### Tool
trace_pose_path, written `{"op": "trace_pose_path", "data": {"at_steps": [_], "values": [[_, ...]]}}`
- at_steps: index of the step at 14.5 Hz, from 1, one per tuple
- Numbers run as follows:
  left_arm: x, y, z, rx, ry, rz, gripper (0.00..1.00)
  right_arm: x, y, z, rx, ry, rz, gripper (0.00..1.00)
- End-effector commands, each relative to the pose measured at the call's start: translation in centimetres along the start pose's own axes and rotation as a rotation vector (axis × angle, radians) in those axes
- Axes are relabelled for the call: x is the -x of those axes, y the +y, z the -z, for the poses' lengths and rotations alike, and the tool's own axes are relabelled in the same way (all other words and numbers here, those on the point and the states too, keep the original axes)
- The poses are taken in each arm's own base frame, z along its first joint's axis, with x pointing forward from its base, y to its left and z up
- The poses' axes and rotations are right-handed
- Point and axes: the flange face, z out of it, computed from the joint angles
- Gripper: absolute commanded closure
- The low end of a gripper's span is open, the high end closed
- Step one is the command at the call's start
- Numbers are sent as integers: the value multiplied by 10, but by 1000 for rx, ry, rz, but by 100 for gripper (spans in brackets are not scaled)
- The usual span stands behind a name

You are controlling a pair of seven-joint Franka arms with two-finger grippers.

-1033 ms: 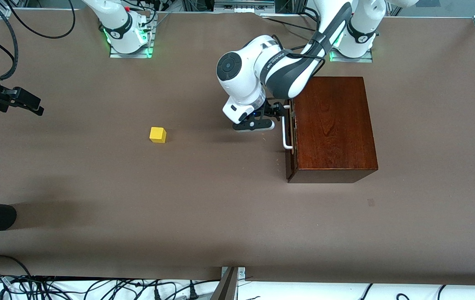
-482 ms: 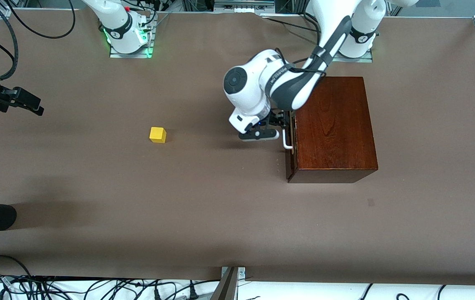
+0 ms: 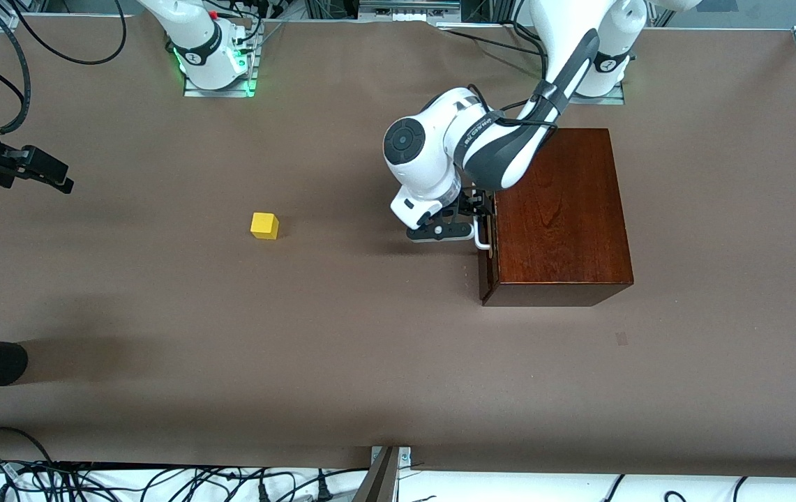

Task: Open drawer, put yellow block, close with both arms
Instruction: 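Close the left gripper on the white drawer handle, then pull the drawer open by its handle with the left gripper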

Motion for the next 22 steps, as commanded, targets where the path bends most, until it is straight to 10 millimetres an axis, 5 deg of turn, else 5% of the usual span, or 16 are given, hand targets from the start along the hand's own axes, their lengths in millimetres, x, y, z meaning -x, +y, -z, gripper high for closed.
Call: {"op": "trace_pose_path", "data": {"at_steps": [1, 19, 22], "values": [[-1, 0, -14, -11, -14, -24, 0, -2, 0, 3, 0, 0, 3, 0], [5, 27, -3, 102, -91, 15, 0, -2, 1, 4, 3, 2, 3, 0], [12, 47, 0, 122, -98, 13, 0, -2, 1, 4, 3, 2, 3, 0]]}}
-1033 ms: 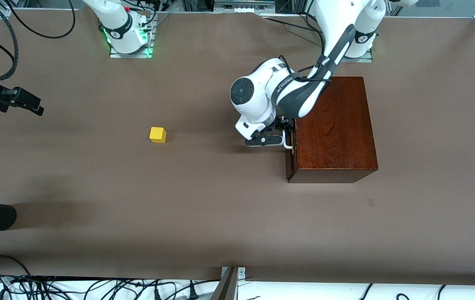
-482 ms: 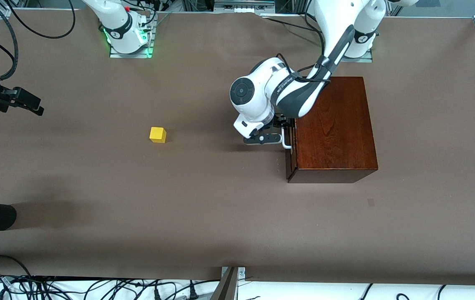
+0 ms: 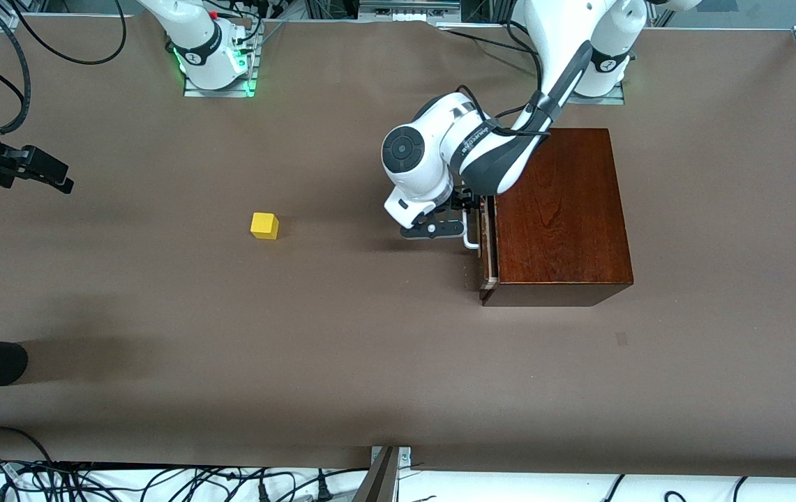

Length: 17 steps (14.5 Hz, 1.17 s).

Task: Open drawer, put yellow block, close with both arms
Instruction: 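Pull the drawer open by its handle with the left gripper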

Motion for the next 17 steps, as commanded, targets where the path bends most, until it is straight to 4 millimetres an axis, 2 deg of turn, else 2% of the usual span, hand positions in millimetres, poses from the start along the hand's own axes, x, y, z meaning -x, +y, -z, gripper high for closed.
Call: {"op": "trace_pose_path", "data": {"at_steps": [1, 5, 9, 11, 17], "values": [[2, 28, 6, 48, -5, 9, 0, -2, 1, 4, 3, 2, 3, 0], [3, 46, 4, 59, 5, -5, 0, -1, 1, 5, 6, 4, 3, 0], [-1, 52, 12, 77, 19, -3, 0, -1, 1, 5, 6, 4, 3, 0], [4, 63, 13, 82, 29, -18, 0, -1, 2, 5, 6, 4, 2, 0], [9, 77, 12, 109, 49, -16, 0, -1, 1, 5, 6, 4, 3, 0]]}}
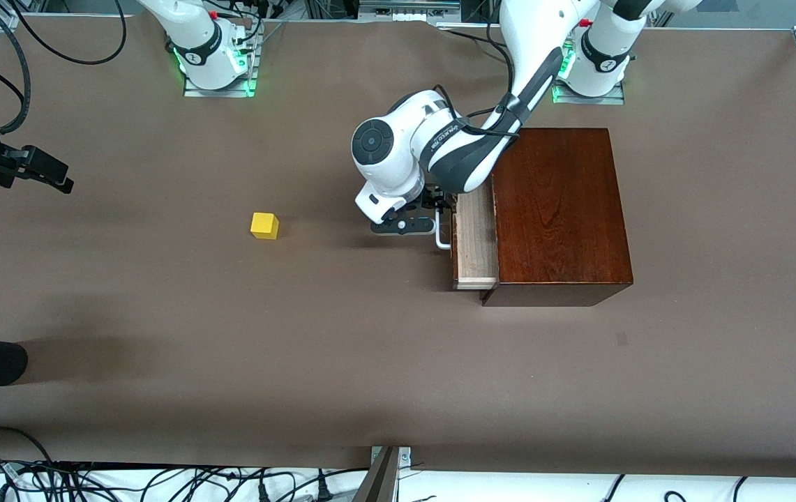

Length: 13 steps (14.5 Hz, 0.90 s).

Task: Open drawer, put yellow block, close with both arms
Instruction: 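Pull the drawer open by its handle with the left gripper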

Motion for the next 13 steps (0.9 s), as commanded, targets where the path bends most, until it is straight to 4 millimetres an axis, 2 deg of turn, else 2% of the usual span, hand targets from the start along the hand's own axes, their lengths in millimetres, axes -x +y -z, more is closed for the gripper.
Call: {"op": "trace_pose_path", "data": {"at_steps": [1, 4, 13], "values": [[2, 31, 3, 78, 21, 3, 0, -1, 1, 5, 6, 4, 5, 0], [9, 43, 5, 84, 29, 0, 0, -1, 1, 5, 6, 4, 5, 0], [19, 59, 16, 104, 47, -3, 0, -1, 1, 5, 7, 4, 3, 0]]}}
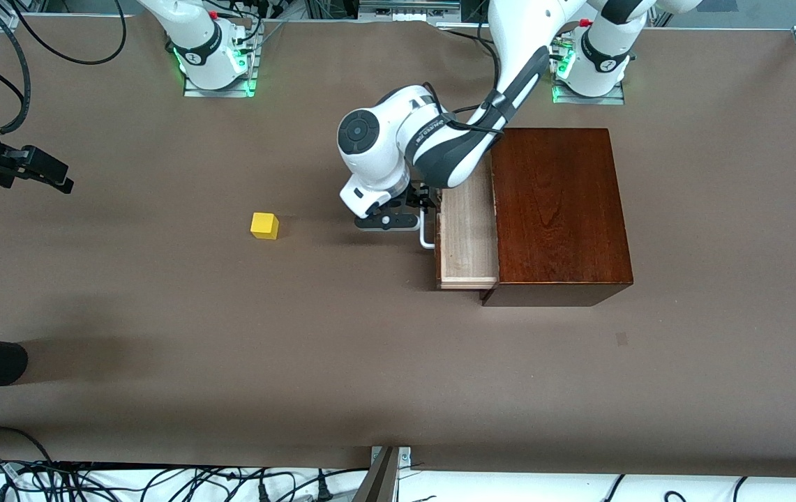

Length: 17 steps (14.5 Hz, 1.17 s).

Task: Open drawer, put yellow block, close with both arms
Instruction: 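Pull the drawer open by its handle with the left gripper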

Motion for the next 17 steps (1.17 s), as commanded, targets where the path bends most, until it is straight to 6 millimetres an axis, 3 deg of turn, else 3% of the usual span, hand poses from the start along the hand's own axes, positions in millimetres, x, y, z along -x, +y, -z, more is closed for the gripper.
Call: {"op": "trace_pose_path", "data": {"at_steps": [1, 8, 13, 17], "values": [[11, 30, 7, 64, 2, 17, 0, -1, 2, 5, 7, 4, 2, 0], [4, 22, 13, 53, 12, 17, 0, -1, 2, 6, 9, 5, 2, 0], [2, 7, 32, 30, 17, 23, 0, -2, 2, 5, 9, 4, 2, 0], [7, -11, 71, 20, 4, 4, 0, -1, 1, 5, 9, 4, 3, 0]]}}
